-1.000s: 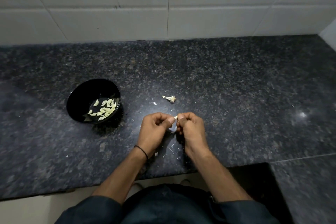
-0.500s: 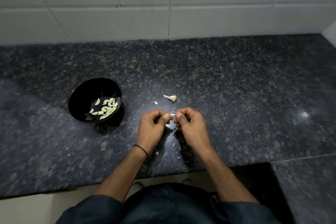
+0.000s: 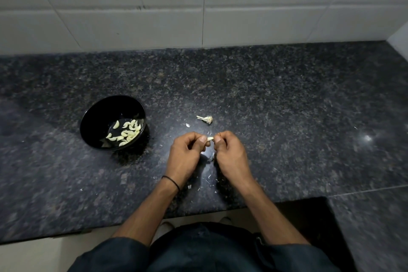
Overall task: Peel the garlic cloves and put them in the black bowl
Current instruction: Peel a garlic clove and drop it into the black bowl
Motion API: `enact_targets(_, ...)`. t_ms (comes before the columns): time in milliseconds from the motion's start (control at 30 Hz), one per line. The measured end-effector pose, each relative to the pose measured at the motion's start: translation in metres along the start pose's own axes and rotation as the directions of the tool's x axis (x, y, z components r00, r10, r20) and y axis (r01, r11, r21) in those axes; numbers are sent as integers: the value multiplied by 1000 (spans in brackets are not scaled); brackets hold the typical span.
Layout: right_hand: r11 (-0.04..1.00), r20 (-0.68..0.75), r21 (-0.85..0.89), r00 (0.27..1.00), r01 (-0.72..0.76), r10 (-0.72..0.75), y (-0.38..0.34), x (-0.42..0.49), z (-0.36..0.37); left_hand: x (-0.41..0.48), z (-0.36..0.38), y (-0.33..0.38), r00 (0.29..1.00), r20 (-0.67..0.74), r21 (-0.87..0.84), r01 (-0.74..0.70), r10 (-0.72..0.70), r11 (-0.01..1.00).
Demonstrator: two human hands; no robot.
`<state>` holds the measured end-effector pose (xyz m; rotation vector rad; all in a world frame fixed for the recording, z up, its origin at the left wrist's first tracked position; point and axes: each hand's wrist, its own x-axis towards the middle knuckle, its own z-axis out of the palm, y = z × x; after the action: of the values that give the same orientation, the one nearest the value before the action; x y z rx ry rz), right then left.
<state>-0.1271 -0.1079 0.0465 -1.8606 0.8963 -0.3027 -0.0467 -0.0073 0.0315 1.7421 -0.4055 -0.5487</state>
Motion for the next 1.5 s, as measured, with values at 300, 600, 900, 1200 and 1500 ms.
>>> enact_targets(300,977,51,208,998,-44,34,2,-1,-1,7,0,-9,998,-56,62,-8,11,998)
enact_targets(600,943,54,315,994,-106,94,-2,0,-4,8,2,-9,999,-46,-14,1,-2,1000)
enact_targets(900,968,34,243,998,-58,51,2,2,-3,7,2,-6,999,-47,-32,-11,9,999)
enact_targets(1200,858,109,484,985,-171,135,-3,2,-2,2,7,0,985,35,-263,170,-167,950)
enact_targets(1500,725,213,621,955,-297,208,-5,1,-2,1,7,0,964,86,-417,263,-250,870)
